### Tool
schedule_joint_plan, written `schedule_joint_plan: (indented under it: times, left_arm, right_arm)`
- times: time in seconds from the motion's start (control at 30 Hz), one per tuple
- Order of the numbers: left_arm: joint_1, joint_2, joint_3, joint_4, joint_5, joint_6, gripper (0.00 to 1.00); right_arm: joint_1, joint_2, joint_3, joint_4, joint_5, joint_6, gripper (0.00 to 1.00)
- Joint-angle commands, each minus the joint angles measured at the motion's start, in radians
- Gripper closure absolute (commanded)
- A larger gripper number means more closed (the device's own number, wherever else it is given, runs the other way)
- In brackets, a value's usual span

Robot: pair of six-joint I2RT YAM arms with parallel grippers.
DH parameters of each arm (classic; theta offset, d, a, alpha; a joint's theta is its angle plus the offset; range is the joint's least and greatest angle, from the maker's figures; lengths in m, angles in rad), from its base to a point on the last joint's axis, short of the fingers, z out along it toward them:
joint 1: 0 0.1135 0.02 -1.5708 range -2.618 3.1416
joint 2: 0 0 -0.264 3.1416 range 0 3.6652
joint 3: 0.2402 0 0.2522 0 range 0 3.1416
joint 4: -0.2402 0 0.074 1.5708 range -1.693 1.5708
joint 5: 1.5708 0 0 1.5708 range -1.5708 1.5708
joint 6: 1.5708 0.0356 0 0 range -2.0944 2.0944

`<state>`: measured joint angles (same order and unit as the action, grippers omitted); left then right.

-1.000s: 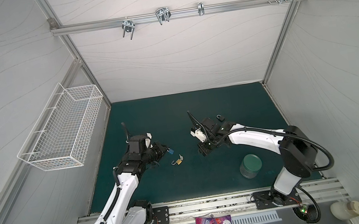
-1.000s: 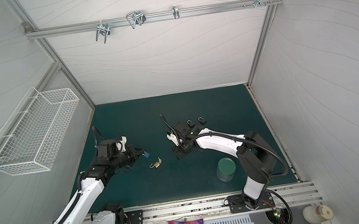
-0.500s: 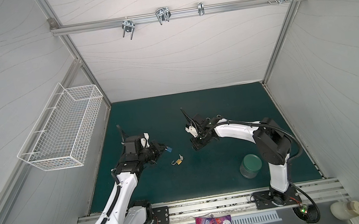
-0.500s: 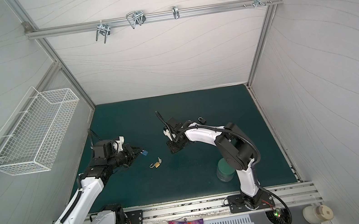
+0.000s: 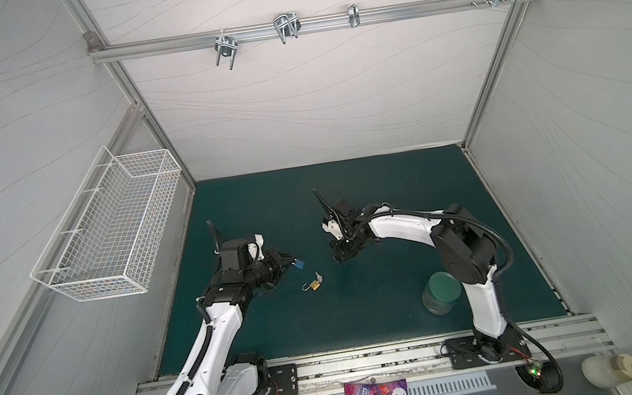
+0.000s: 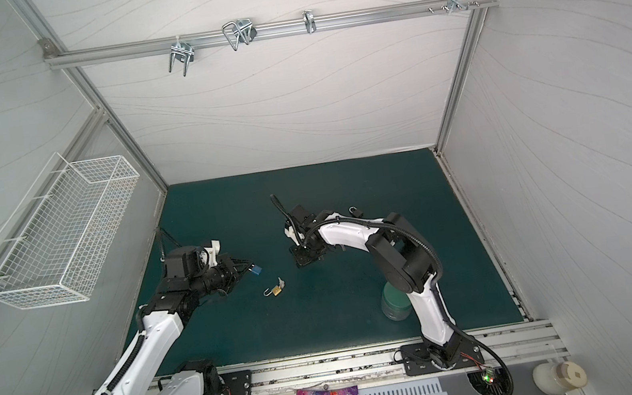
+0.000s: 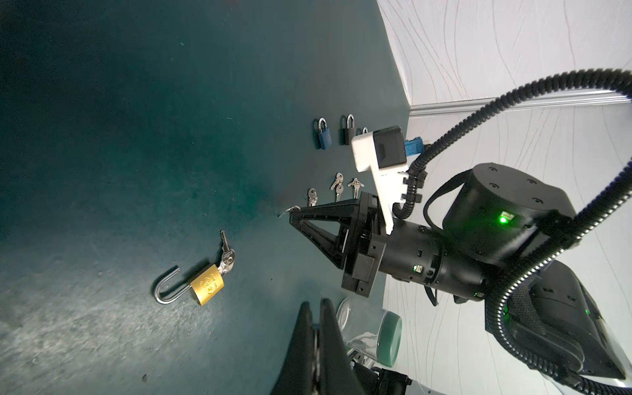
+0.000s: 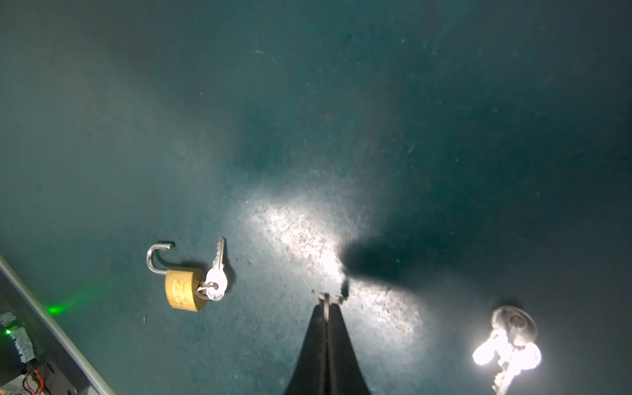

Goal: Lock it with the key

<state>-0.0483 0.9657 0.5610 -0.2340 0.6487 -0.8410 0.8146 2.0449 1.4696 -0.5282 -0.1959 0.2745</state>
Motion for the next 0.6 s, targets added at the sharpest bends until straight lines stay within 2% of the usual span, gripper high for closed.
schedule_joint_plan:
  times: [0.0,0.23,0.4,0.57]
  left_arm:
    - [0.005,-0.008,0.011,0.034,0.02,0.006,1.0]
    - [0.005,-0.015,0.008,0.03,0.021,0.015,1.0]
    - [0.004,-0.007,0.008,0.087,0.059,-0.001,1.0]
    - [-0.039,0.009,0.044,0.158,0.106,0.002,1.0]
  right_arm:
    - [-0.008,0.026,0.011,-0.053,0.002,0.005,0.88]
    - [-0.011,-0.087,-0.009,-0.032,0.022,-0.002,0.72]
    - [-0.011,-0.324,-0.162,0.083,0.077,-0.041,0.61]
    - [-0.011,-0.589,-0.376,0.205,0.122,-0.147,0.55]
